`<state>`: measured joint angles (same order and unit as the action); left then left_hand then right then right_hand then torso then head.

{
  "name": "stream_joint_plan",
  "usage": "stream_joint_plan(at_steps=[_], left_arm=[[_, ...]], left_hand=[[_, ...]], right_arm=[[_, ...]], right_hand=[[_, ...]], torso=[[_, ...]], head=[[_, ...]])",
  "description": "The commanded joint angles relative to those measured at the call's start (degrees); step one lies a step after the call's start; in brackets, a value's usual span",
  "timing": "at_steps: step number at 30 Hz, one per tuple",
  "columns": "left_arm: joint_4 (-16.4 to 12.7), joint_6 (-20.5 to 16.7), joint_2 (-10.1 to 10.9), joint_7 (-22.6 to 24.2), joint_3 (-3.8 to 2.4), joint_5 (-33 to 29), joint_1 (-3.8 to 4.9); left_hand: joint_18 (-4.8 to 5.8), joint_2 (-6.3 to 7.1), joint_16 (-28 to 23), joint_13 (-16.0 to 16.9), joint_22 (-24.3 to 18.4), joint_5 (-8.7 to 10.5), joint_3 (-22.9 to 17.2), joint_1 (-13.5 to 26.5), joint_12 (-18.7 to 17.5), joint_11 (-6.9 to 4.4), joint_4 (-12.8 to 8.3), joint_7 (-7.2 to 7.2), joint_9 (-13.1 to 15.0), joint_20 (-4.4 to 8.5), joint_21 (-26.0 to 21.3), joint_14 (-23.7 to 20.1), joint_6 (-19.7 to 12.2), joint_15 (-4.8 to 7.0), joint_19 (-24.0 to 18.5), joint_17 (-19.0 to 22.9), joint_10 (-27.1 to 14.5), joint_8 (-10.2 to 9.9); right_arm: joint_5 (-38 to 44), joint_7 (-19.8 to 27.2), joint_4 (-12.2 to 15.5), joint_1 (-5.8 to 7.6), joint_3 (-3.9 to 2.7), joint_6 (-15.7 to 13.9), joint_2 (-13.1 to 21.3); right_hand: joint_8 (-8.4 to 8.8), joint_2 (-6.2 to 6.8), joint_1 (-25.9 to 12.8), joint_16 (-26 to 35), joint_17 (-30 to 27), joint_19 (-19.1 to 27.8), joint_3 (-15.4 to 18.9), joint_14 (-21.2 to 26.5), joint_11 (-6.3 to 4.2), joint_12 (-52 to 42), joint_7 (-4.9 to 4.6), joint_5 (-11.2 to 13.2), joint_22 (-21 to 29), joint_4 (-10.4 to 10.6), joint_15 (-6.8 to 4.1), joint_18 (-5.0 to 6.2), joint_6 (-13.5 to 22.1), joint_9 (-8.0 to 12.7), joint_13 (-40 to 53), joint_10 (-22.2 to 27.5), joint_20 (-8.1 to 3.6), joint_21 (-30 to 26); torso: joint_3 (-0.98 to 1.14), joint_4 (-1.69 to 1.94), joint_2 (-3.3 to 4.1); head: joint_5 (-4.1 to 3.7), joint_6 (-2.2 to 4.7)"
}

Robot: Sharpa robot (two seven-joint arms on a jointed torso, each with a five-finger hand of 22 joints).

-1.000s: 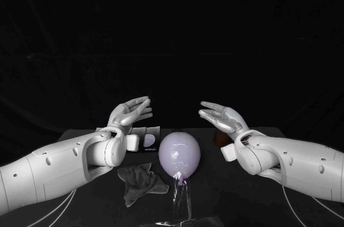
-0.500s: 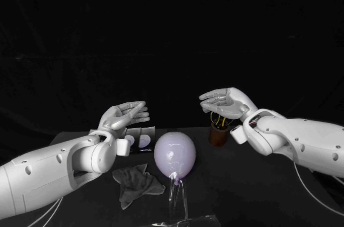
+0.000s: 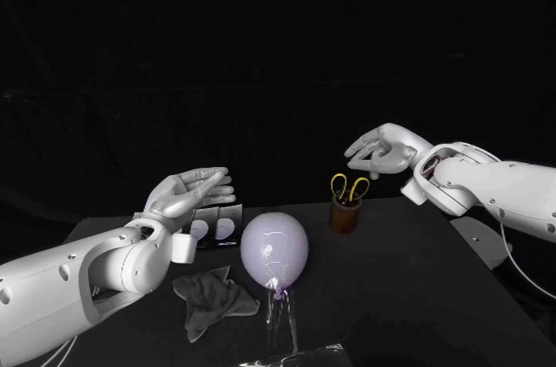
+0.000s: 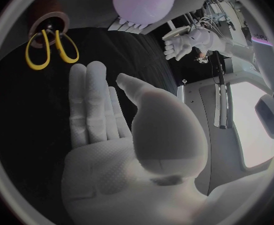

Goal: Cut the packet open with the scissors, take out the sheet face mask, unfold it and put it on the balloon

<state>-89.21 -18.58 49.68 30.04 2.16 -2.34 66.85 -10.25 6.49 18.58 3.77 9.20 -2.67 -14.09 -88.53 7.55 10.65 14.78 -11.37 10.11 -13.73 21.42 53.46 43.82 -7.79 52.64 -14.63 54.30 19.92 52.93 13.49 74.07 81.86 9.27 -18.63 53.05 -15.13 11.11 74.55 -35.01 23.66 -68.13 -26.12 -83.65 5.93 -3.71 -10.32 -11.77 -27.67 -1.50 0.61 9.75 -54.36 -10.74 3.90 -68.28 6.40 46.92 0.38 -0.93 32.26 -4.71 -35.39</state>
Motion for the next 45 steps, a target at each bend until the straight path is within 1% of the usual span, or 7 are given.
stream_joint_plan(at_steps=[1,2,5,10,18,32,45], left_arm=[[-0.8,2.3,0.3,0.4,-0.06,0.5,0.15],[-1.0,2.4,0.5,0.4,-0.06,0.5,0.16],[-1.3,2.4,0.8,0.4,-0.06,0.5,0.19],[-1.5,2.1,0.9,0.2,-0.06,0.5,0.23],[-1.3,1.8,1.0,-0.1,-0.06,0.5,0.25],[-0.8,1.3,1.1,-0.4,-0.06,0.5,0.25],[-0.6,1.3,1.0,-0.6,-0.06,0.5,0.26]], left_hand=[[-0.3,-0.01,0.2,-0.1,0.1,-0.18,-0.3,-0.4,-0.2,-0.08,0.1,-1.92,-0.1,0.14,0.3,0.5,0.3,-0.11,0.5,-0.1,0.5,-0.3],[-0.3,-0.01,0.2,-0.1,0.1,-0.18,-0.3,-0.4,-0.2,-0.08,0.1,-1.92,-0.1,0.14,0.3,0.5,0.3,-0.11,0.5,-0.1,0.5,-0.3],[-0.29,0.02,0.2,-0.1,0.1,-0.18,-0.3,-0.4,-0.3,-0.07,0.1,-1.93,-0.1,0.15,0.3,0.6,0.3,-0.11,0.5,-0.1,0.5,-0.3],[-0.26,-0.04,0.2,-0.1,0.1,-0.19,-0.2,-0.2,-0.4,-0.04,0.3,-2.02,-0.1,0.19,0.4,0.6,0.4,-0.11,0.6,-0.2,0.5,-0.4],[-0.25,-0.11,0.2,-0.1,0.1,-0.19,-0.3,-0.1,-0.5,0.0,0.4,-2.11,-0.1,0.21,0.5,0.6,0.4,-0.12,0.6,-0.2,0.5,-0.5],[-0.22,-0.27,0.1,-0.1,0.1,-0.19,-0.4,-0.3,-0.7,0.05,0.4,-2.2,-0.2,0.24,0.5,0.6,0.4,-0.14,0.6,-0.2,0.5,-0.6],[-0.21,-0.42,0.1,-0.1,0.1,-0.2,-0.6,-0.4,-0.8,0.1,0.3,-2.3,-0.2,0.27,0.5,0.7,0.4,-0.15,0.6,-0.3,0.6,-0.7]], right_arm=[[13.2,-5.6,-1.3,0.42,-0.1,0.7,0.1],[14.9,-6.2,-1.7,0.57,-0.14,0.3,0.1],[18.4,-7.7,-2.5,0.93,-0.23,-0.3,0.2],[23.1,-10.9,-3.8,1.24,-0.3,1.0,0.0],[27.9,-14.5,-6.1,1.21,-0.31,5.8,-1.1],[26.7,-13.6,-8.8,-0.06,-0.21,7.9,-3.6],[25.4,-12.7,-10.9,-1.54,-0.14,9.9,-6.1]], right_hand=[[0.94,0.99,-0.7,-14.8,14.0,-4.6,-0.8,-2.0,0.47,0.0,-0.23,-0.1,-16.6,0.3,0.38,-2.69,0.1,-0.4,-0.1,3.2,0.11,13.5],[1.3,0.93,-0.8,-21.7,21.2,-6.3,-0.6,-2.1,0.51,0.1,-0.56,0.2,-23.0,0.4,0.79,-3.48,0.2,-0.5,0.0,4.5,0.31,18.4],[1.88,1.07,-0.8,-29.5,29.1,-7.5,0.4,-1.8,0.93,-0.1,-0.65,0.8,-29.8,0.7,1.27,-4.17,0.4,-0.8,0.1,5.5,0.75,23.6],[3.12,1.26,-1.1,-33.4,32.8,-6.6,2.8,-1.1,1.83,0.2,-1.25,2.3,-31.7,1.3,2.06,-4.17,1.6,-0.9,-0.2,8.9,1.4,25.3],[5.12,-1.29,2.3,-35.4,33.3,-4.9,13.3,0.1,2.16,0.0,-1.31,3.6,-32.3,3.9,2.42,-3.86,3.2,-1.4,-0.1,11.7,2.21,26.0],[5.17,-2.64,4.1,-35.7,33.3,-4.6,14.0,0.1,2.22,-0.2,-1.65,3.9,-32.2,4.1,2.47,-3.77,2.5,-1.7,0.0,10.7,2.28,25.9],[5.58,-4.67,6.8,-37.7,35.2,-6.1,11.1,-0.4,1.98,-0.2,-1.49,4.0,-35.2,3.5,2.18,-4.25,0.9,-1.9,0.0,8.3,2.2,27.7]], torso=[[0.12,-0.04,0.47],[0.17,-0.05,0.6],[0.29,-0.05,0.84],[0.38,-0.11,1.04],[0.35,-0.05,1.02],[0.33,-0.09,1.09],[0.34,-0.11,1.11]], head=[[-0.33,0.59],[-0.5,0.88],[-0.83,1.09],[-0.74,1.32],[-1.29,1.37],[-1.27,1.39],[-1.63,1.14]])
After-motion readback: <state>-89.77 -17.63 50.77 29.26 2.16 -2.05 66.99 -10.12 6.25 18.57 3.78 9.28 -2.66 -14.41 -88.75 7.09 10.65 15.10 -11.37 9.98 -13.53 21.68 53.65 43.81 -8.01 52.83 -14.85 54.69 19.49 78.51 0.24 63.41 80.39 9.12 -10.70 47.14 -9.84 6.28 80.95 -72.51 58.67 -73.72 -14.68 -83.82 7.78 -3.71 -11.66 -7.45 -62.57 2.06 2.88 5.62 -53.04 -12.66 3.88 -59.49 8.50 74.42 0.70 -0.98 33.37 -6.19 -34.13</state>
